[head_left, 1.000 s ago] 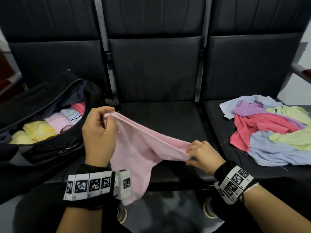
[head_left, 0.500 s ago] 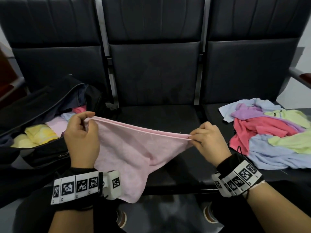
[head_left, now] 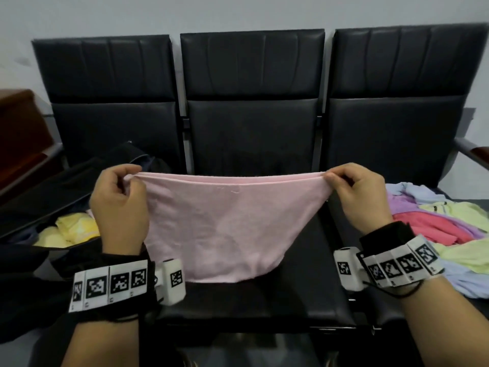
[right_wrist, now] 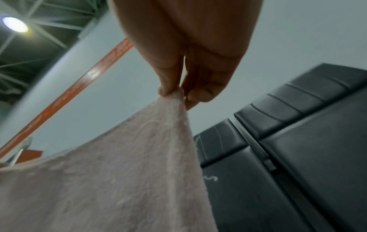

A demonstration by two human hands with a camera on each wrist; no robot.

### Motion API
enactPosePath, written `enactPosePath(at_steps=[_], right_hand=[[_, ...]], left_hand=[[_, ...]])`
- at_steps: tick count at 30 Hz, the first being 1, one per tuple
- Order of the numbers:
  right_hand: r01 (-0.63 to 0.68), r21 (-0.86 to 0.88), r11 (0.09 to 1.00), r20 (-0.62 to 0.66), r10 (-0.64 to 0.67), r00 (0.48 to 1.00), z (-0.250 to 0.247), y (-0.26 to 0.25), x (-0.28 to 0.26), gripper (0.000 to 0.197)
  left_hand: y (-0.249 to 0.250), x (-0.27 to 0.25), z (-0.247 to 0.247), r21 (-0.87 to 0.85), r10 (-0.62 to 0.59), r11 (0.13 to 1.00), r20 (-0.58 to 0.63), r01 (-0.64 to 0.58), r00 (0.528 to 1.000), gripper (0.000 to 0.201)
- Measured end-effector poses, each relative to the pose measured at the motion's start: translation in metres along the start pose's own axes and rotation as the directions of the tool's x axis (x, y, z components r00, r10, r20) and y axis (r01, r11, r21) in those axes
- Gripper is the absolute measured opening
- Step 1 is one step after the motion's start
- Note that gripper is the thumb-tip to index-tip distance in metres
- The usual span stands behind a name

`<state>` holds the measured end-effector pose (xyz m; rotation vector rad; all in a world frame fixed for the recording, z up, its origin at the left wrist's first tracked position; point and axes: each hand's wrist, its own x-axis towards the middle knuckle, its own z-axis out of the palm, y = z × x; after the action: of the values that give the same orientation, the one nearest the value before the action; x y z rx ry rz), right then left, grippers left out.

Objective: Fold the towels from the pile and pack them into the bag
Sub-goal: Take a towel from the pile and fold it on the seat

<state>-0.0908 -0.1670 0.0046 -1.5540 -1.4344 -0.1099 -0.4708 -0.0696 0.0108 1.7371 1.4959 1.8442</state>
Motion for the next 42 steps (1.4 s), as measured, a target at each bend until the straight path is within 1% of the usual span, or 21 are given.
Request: enactPosePath(at_steps=[4, 6, 9, 13, 15, 19, 22, 23, 25, 27, 29, 31, 32, 34, 36, 37, 40, 42], right_hand=[[0.053, 0.002, 0.999, -0.007, -0.053, 0.999, -0.008, -0.009, 0.007, 0.009], [0.025, 0.059, 0.998, -0.017, -0.024, 1.0, -0.01, -0.012, 0.006, 0.011], [-0.032, 0.142, 0.989, -0.068, 0.042, 0.997, -0.011, -0.016, 0.002, 0.014], [-0.056, 0.259, 0.964, -0.112, 0.088, 0.99, -0.019, -0.023, -0.001, 0.015], [-0.052, 0.316, 0.947, -0.127, 0.096, 0.987, -0.027, -0.027, -0.001, 0.016], [0.009, 0.366, 0.931, -0.183, 0.062, 0.981, -0.042, -0.037, 0.002, 0.017], [0.0, 0.372, 0.928, -0.197, 0.079, 0.977, -0.042, -0.039, 0.008, 0.019], [-0.021, 0.377, 0.926, -0.187, 0.098, 0.978, -0.039, -0.037, 0.01, 0.022], [-0.082, 0.4, 0.913, -0.139, 0.148, 0.979, -0.027, -0.03, 0.013, 0.029], [-0.16, 0.43, 0.888, -0.076, 0.213, 0.974, -0.011, -0.021, 0.018, 0.032], [-0.236, 0.452, 0.86, -0.031, 0.279, 0.96, 0.002, -0.011, 0.025, 0.029], [-0.267, 0.444, 0.855, -0.034, 0.313, 0.949, 0.009, -0.006, 0.036, 0.02], [-0.267, 0.443, 0.856, -0.051, 0.321, 0.946, 0.009, -0.005, 0.043, 0.018], [-0.234, 0.461, 0.856, -0.102, 0.313, 0.944, 0.002, -0.01, 0.055, 0.019], [-0.165, 0.495, 0.853, -0.166, 0.28, 0.946, -0.009, -0.016, 0.063, 0.024], [-0.126, 0.507, 0.853, -0.198, 0.257, 0.946, -0.014, -0.018, 0.064, 0.024], [-0.049, 0.544, 0.838, -0.246, 0.215, 0.945, -0.021, -0.02, 0.05, 0.025], [-0.048, 0.55, 0.834, -0.246, 0.217, 0.945, -0.017, -0.012, 0.029, 0.027]], left_hand=[[0.007, 0.007, -0.003, 0.011, 0.025, 1.0, -0.01, -0.025, 1.0, 0.022], [0.008, 0.009, -0.004, 0.011, 0.023, 1.0, -0.011, -0.022, 1.0, 0.022], [0.013, 0.008, -0.005, 0.016, 0.024, 1.0, 0.013, -0.025, 1.0, 0.021], [0.02, 0.005, -0.011, -0.018, 0.027, 0.999, 0.02, -0.027, 0.999, 0.021], [0.025, 0.005, -0.015, -0.046, 0.036, 0.998, 0.013, -0.036, 0.999, 0.021], [0.037, 0.006, -0.022, -0.111, 0.04, 0.993, -0.035, -0.043, 0.999, 0.022], [0.034, 0.008, -0.022, -0.122, 0.027, 0.992, -0.048, -0.032, 0.998, 0.024], [0.029, 0.009, -0.019, -0.112, 0.005, 0.994, -0.03, -0.008, 1.0, 0.024], [0.013, 0.011, -0.005, -0.059, -0.066, 0.996, 0.052, 0.069, 0.996, 0.024], [-0.005, 0.011, 0.013, -0.005, -0.154, 0.988, 0.148, 0.157, 0.977, 0.024], [-0.018, 0.014, 0.028, 0.014, -0.2, 0.979, 0.214, 0.202, 0.956, 0.022], [-0.023, 0.022, 0.036, -0.009, -0.181, 0.982, 0.241, 0.189, 0.953, 0.019], [-0.021, 0.029, 0.038, -0.04, -0.157, 0.984, 0.245, 0.171, 0.957, 0.019], [-0.013, 0.043, 0.039, -0.108, -0.08, 0.988, 0.225, 0.107, 0.971, 0.02], [-0.004, 0.053, 0.037, -0.156, -0.002, 0.987, 0.184, 0.031, 0.983, 0.023], [0.0, 0.055, 0.035, -0.184, 0.019, 0.983, 0.167, 0.012, 0.986, 0.022], [0.0, 0.048, 0.027, -0.239, 0.031, 0.971, 0.149, 0.006, 0.988, 0.02], [-0.008, 0.032, 0.023, -0.242, 0.01, 0.97, 0.162, 0.03, 0.987, 0.019]])
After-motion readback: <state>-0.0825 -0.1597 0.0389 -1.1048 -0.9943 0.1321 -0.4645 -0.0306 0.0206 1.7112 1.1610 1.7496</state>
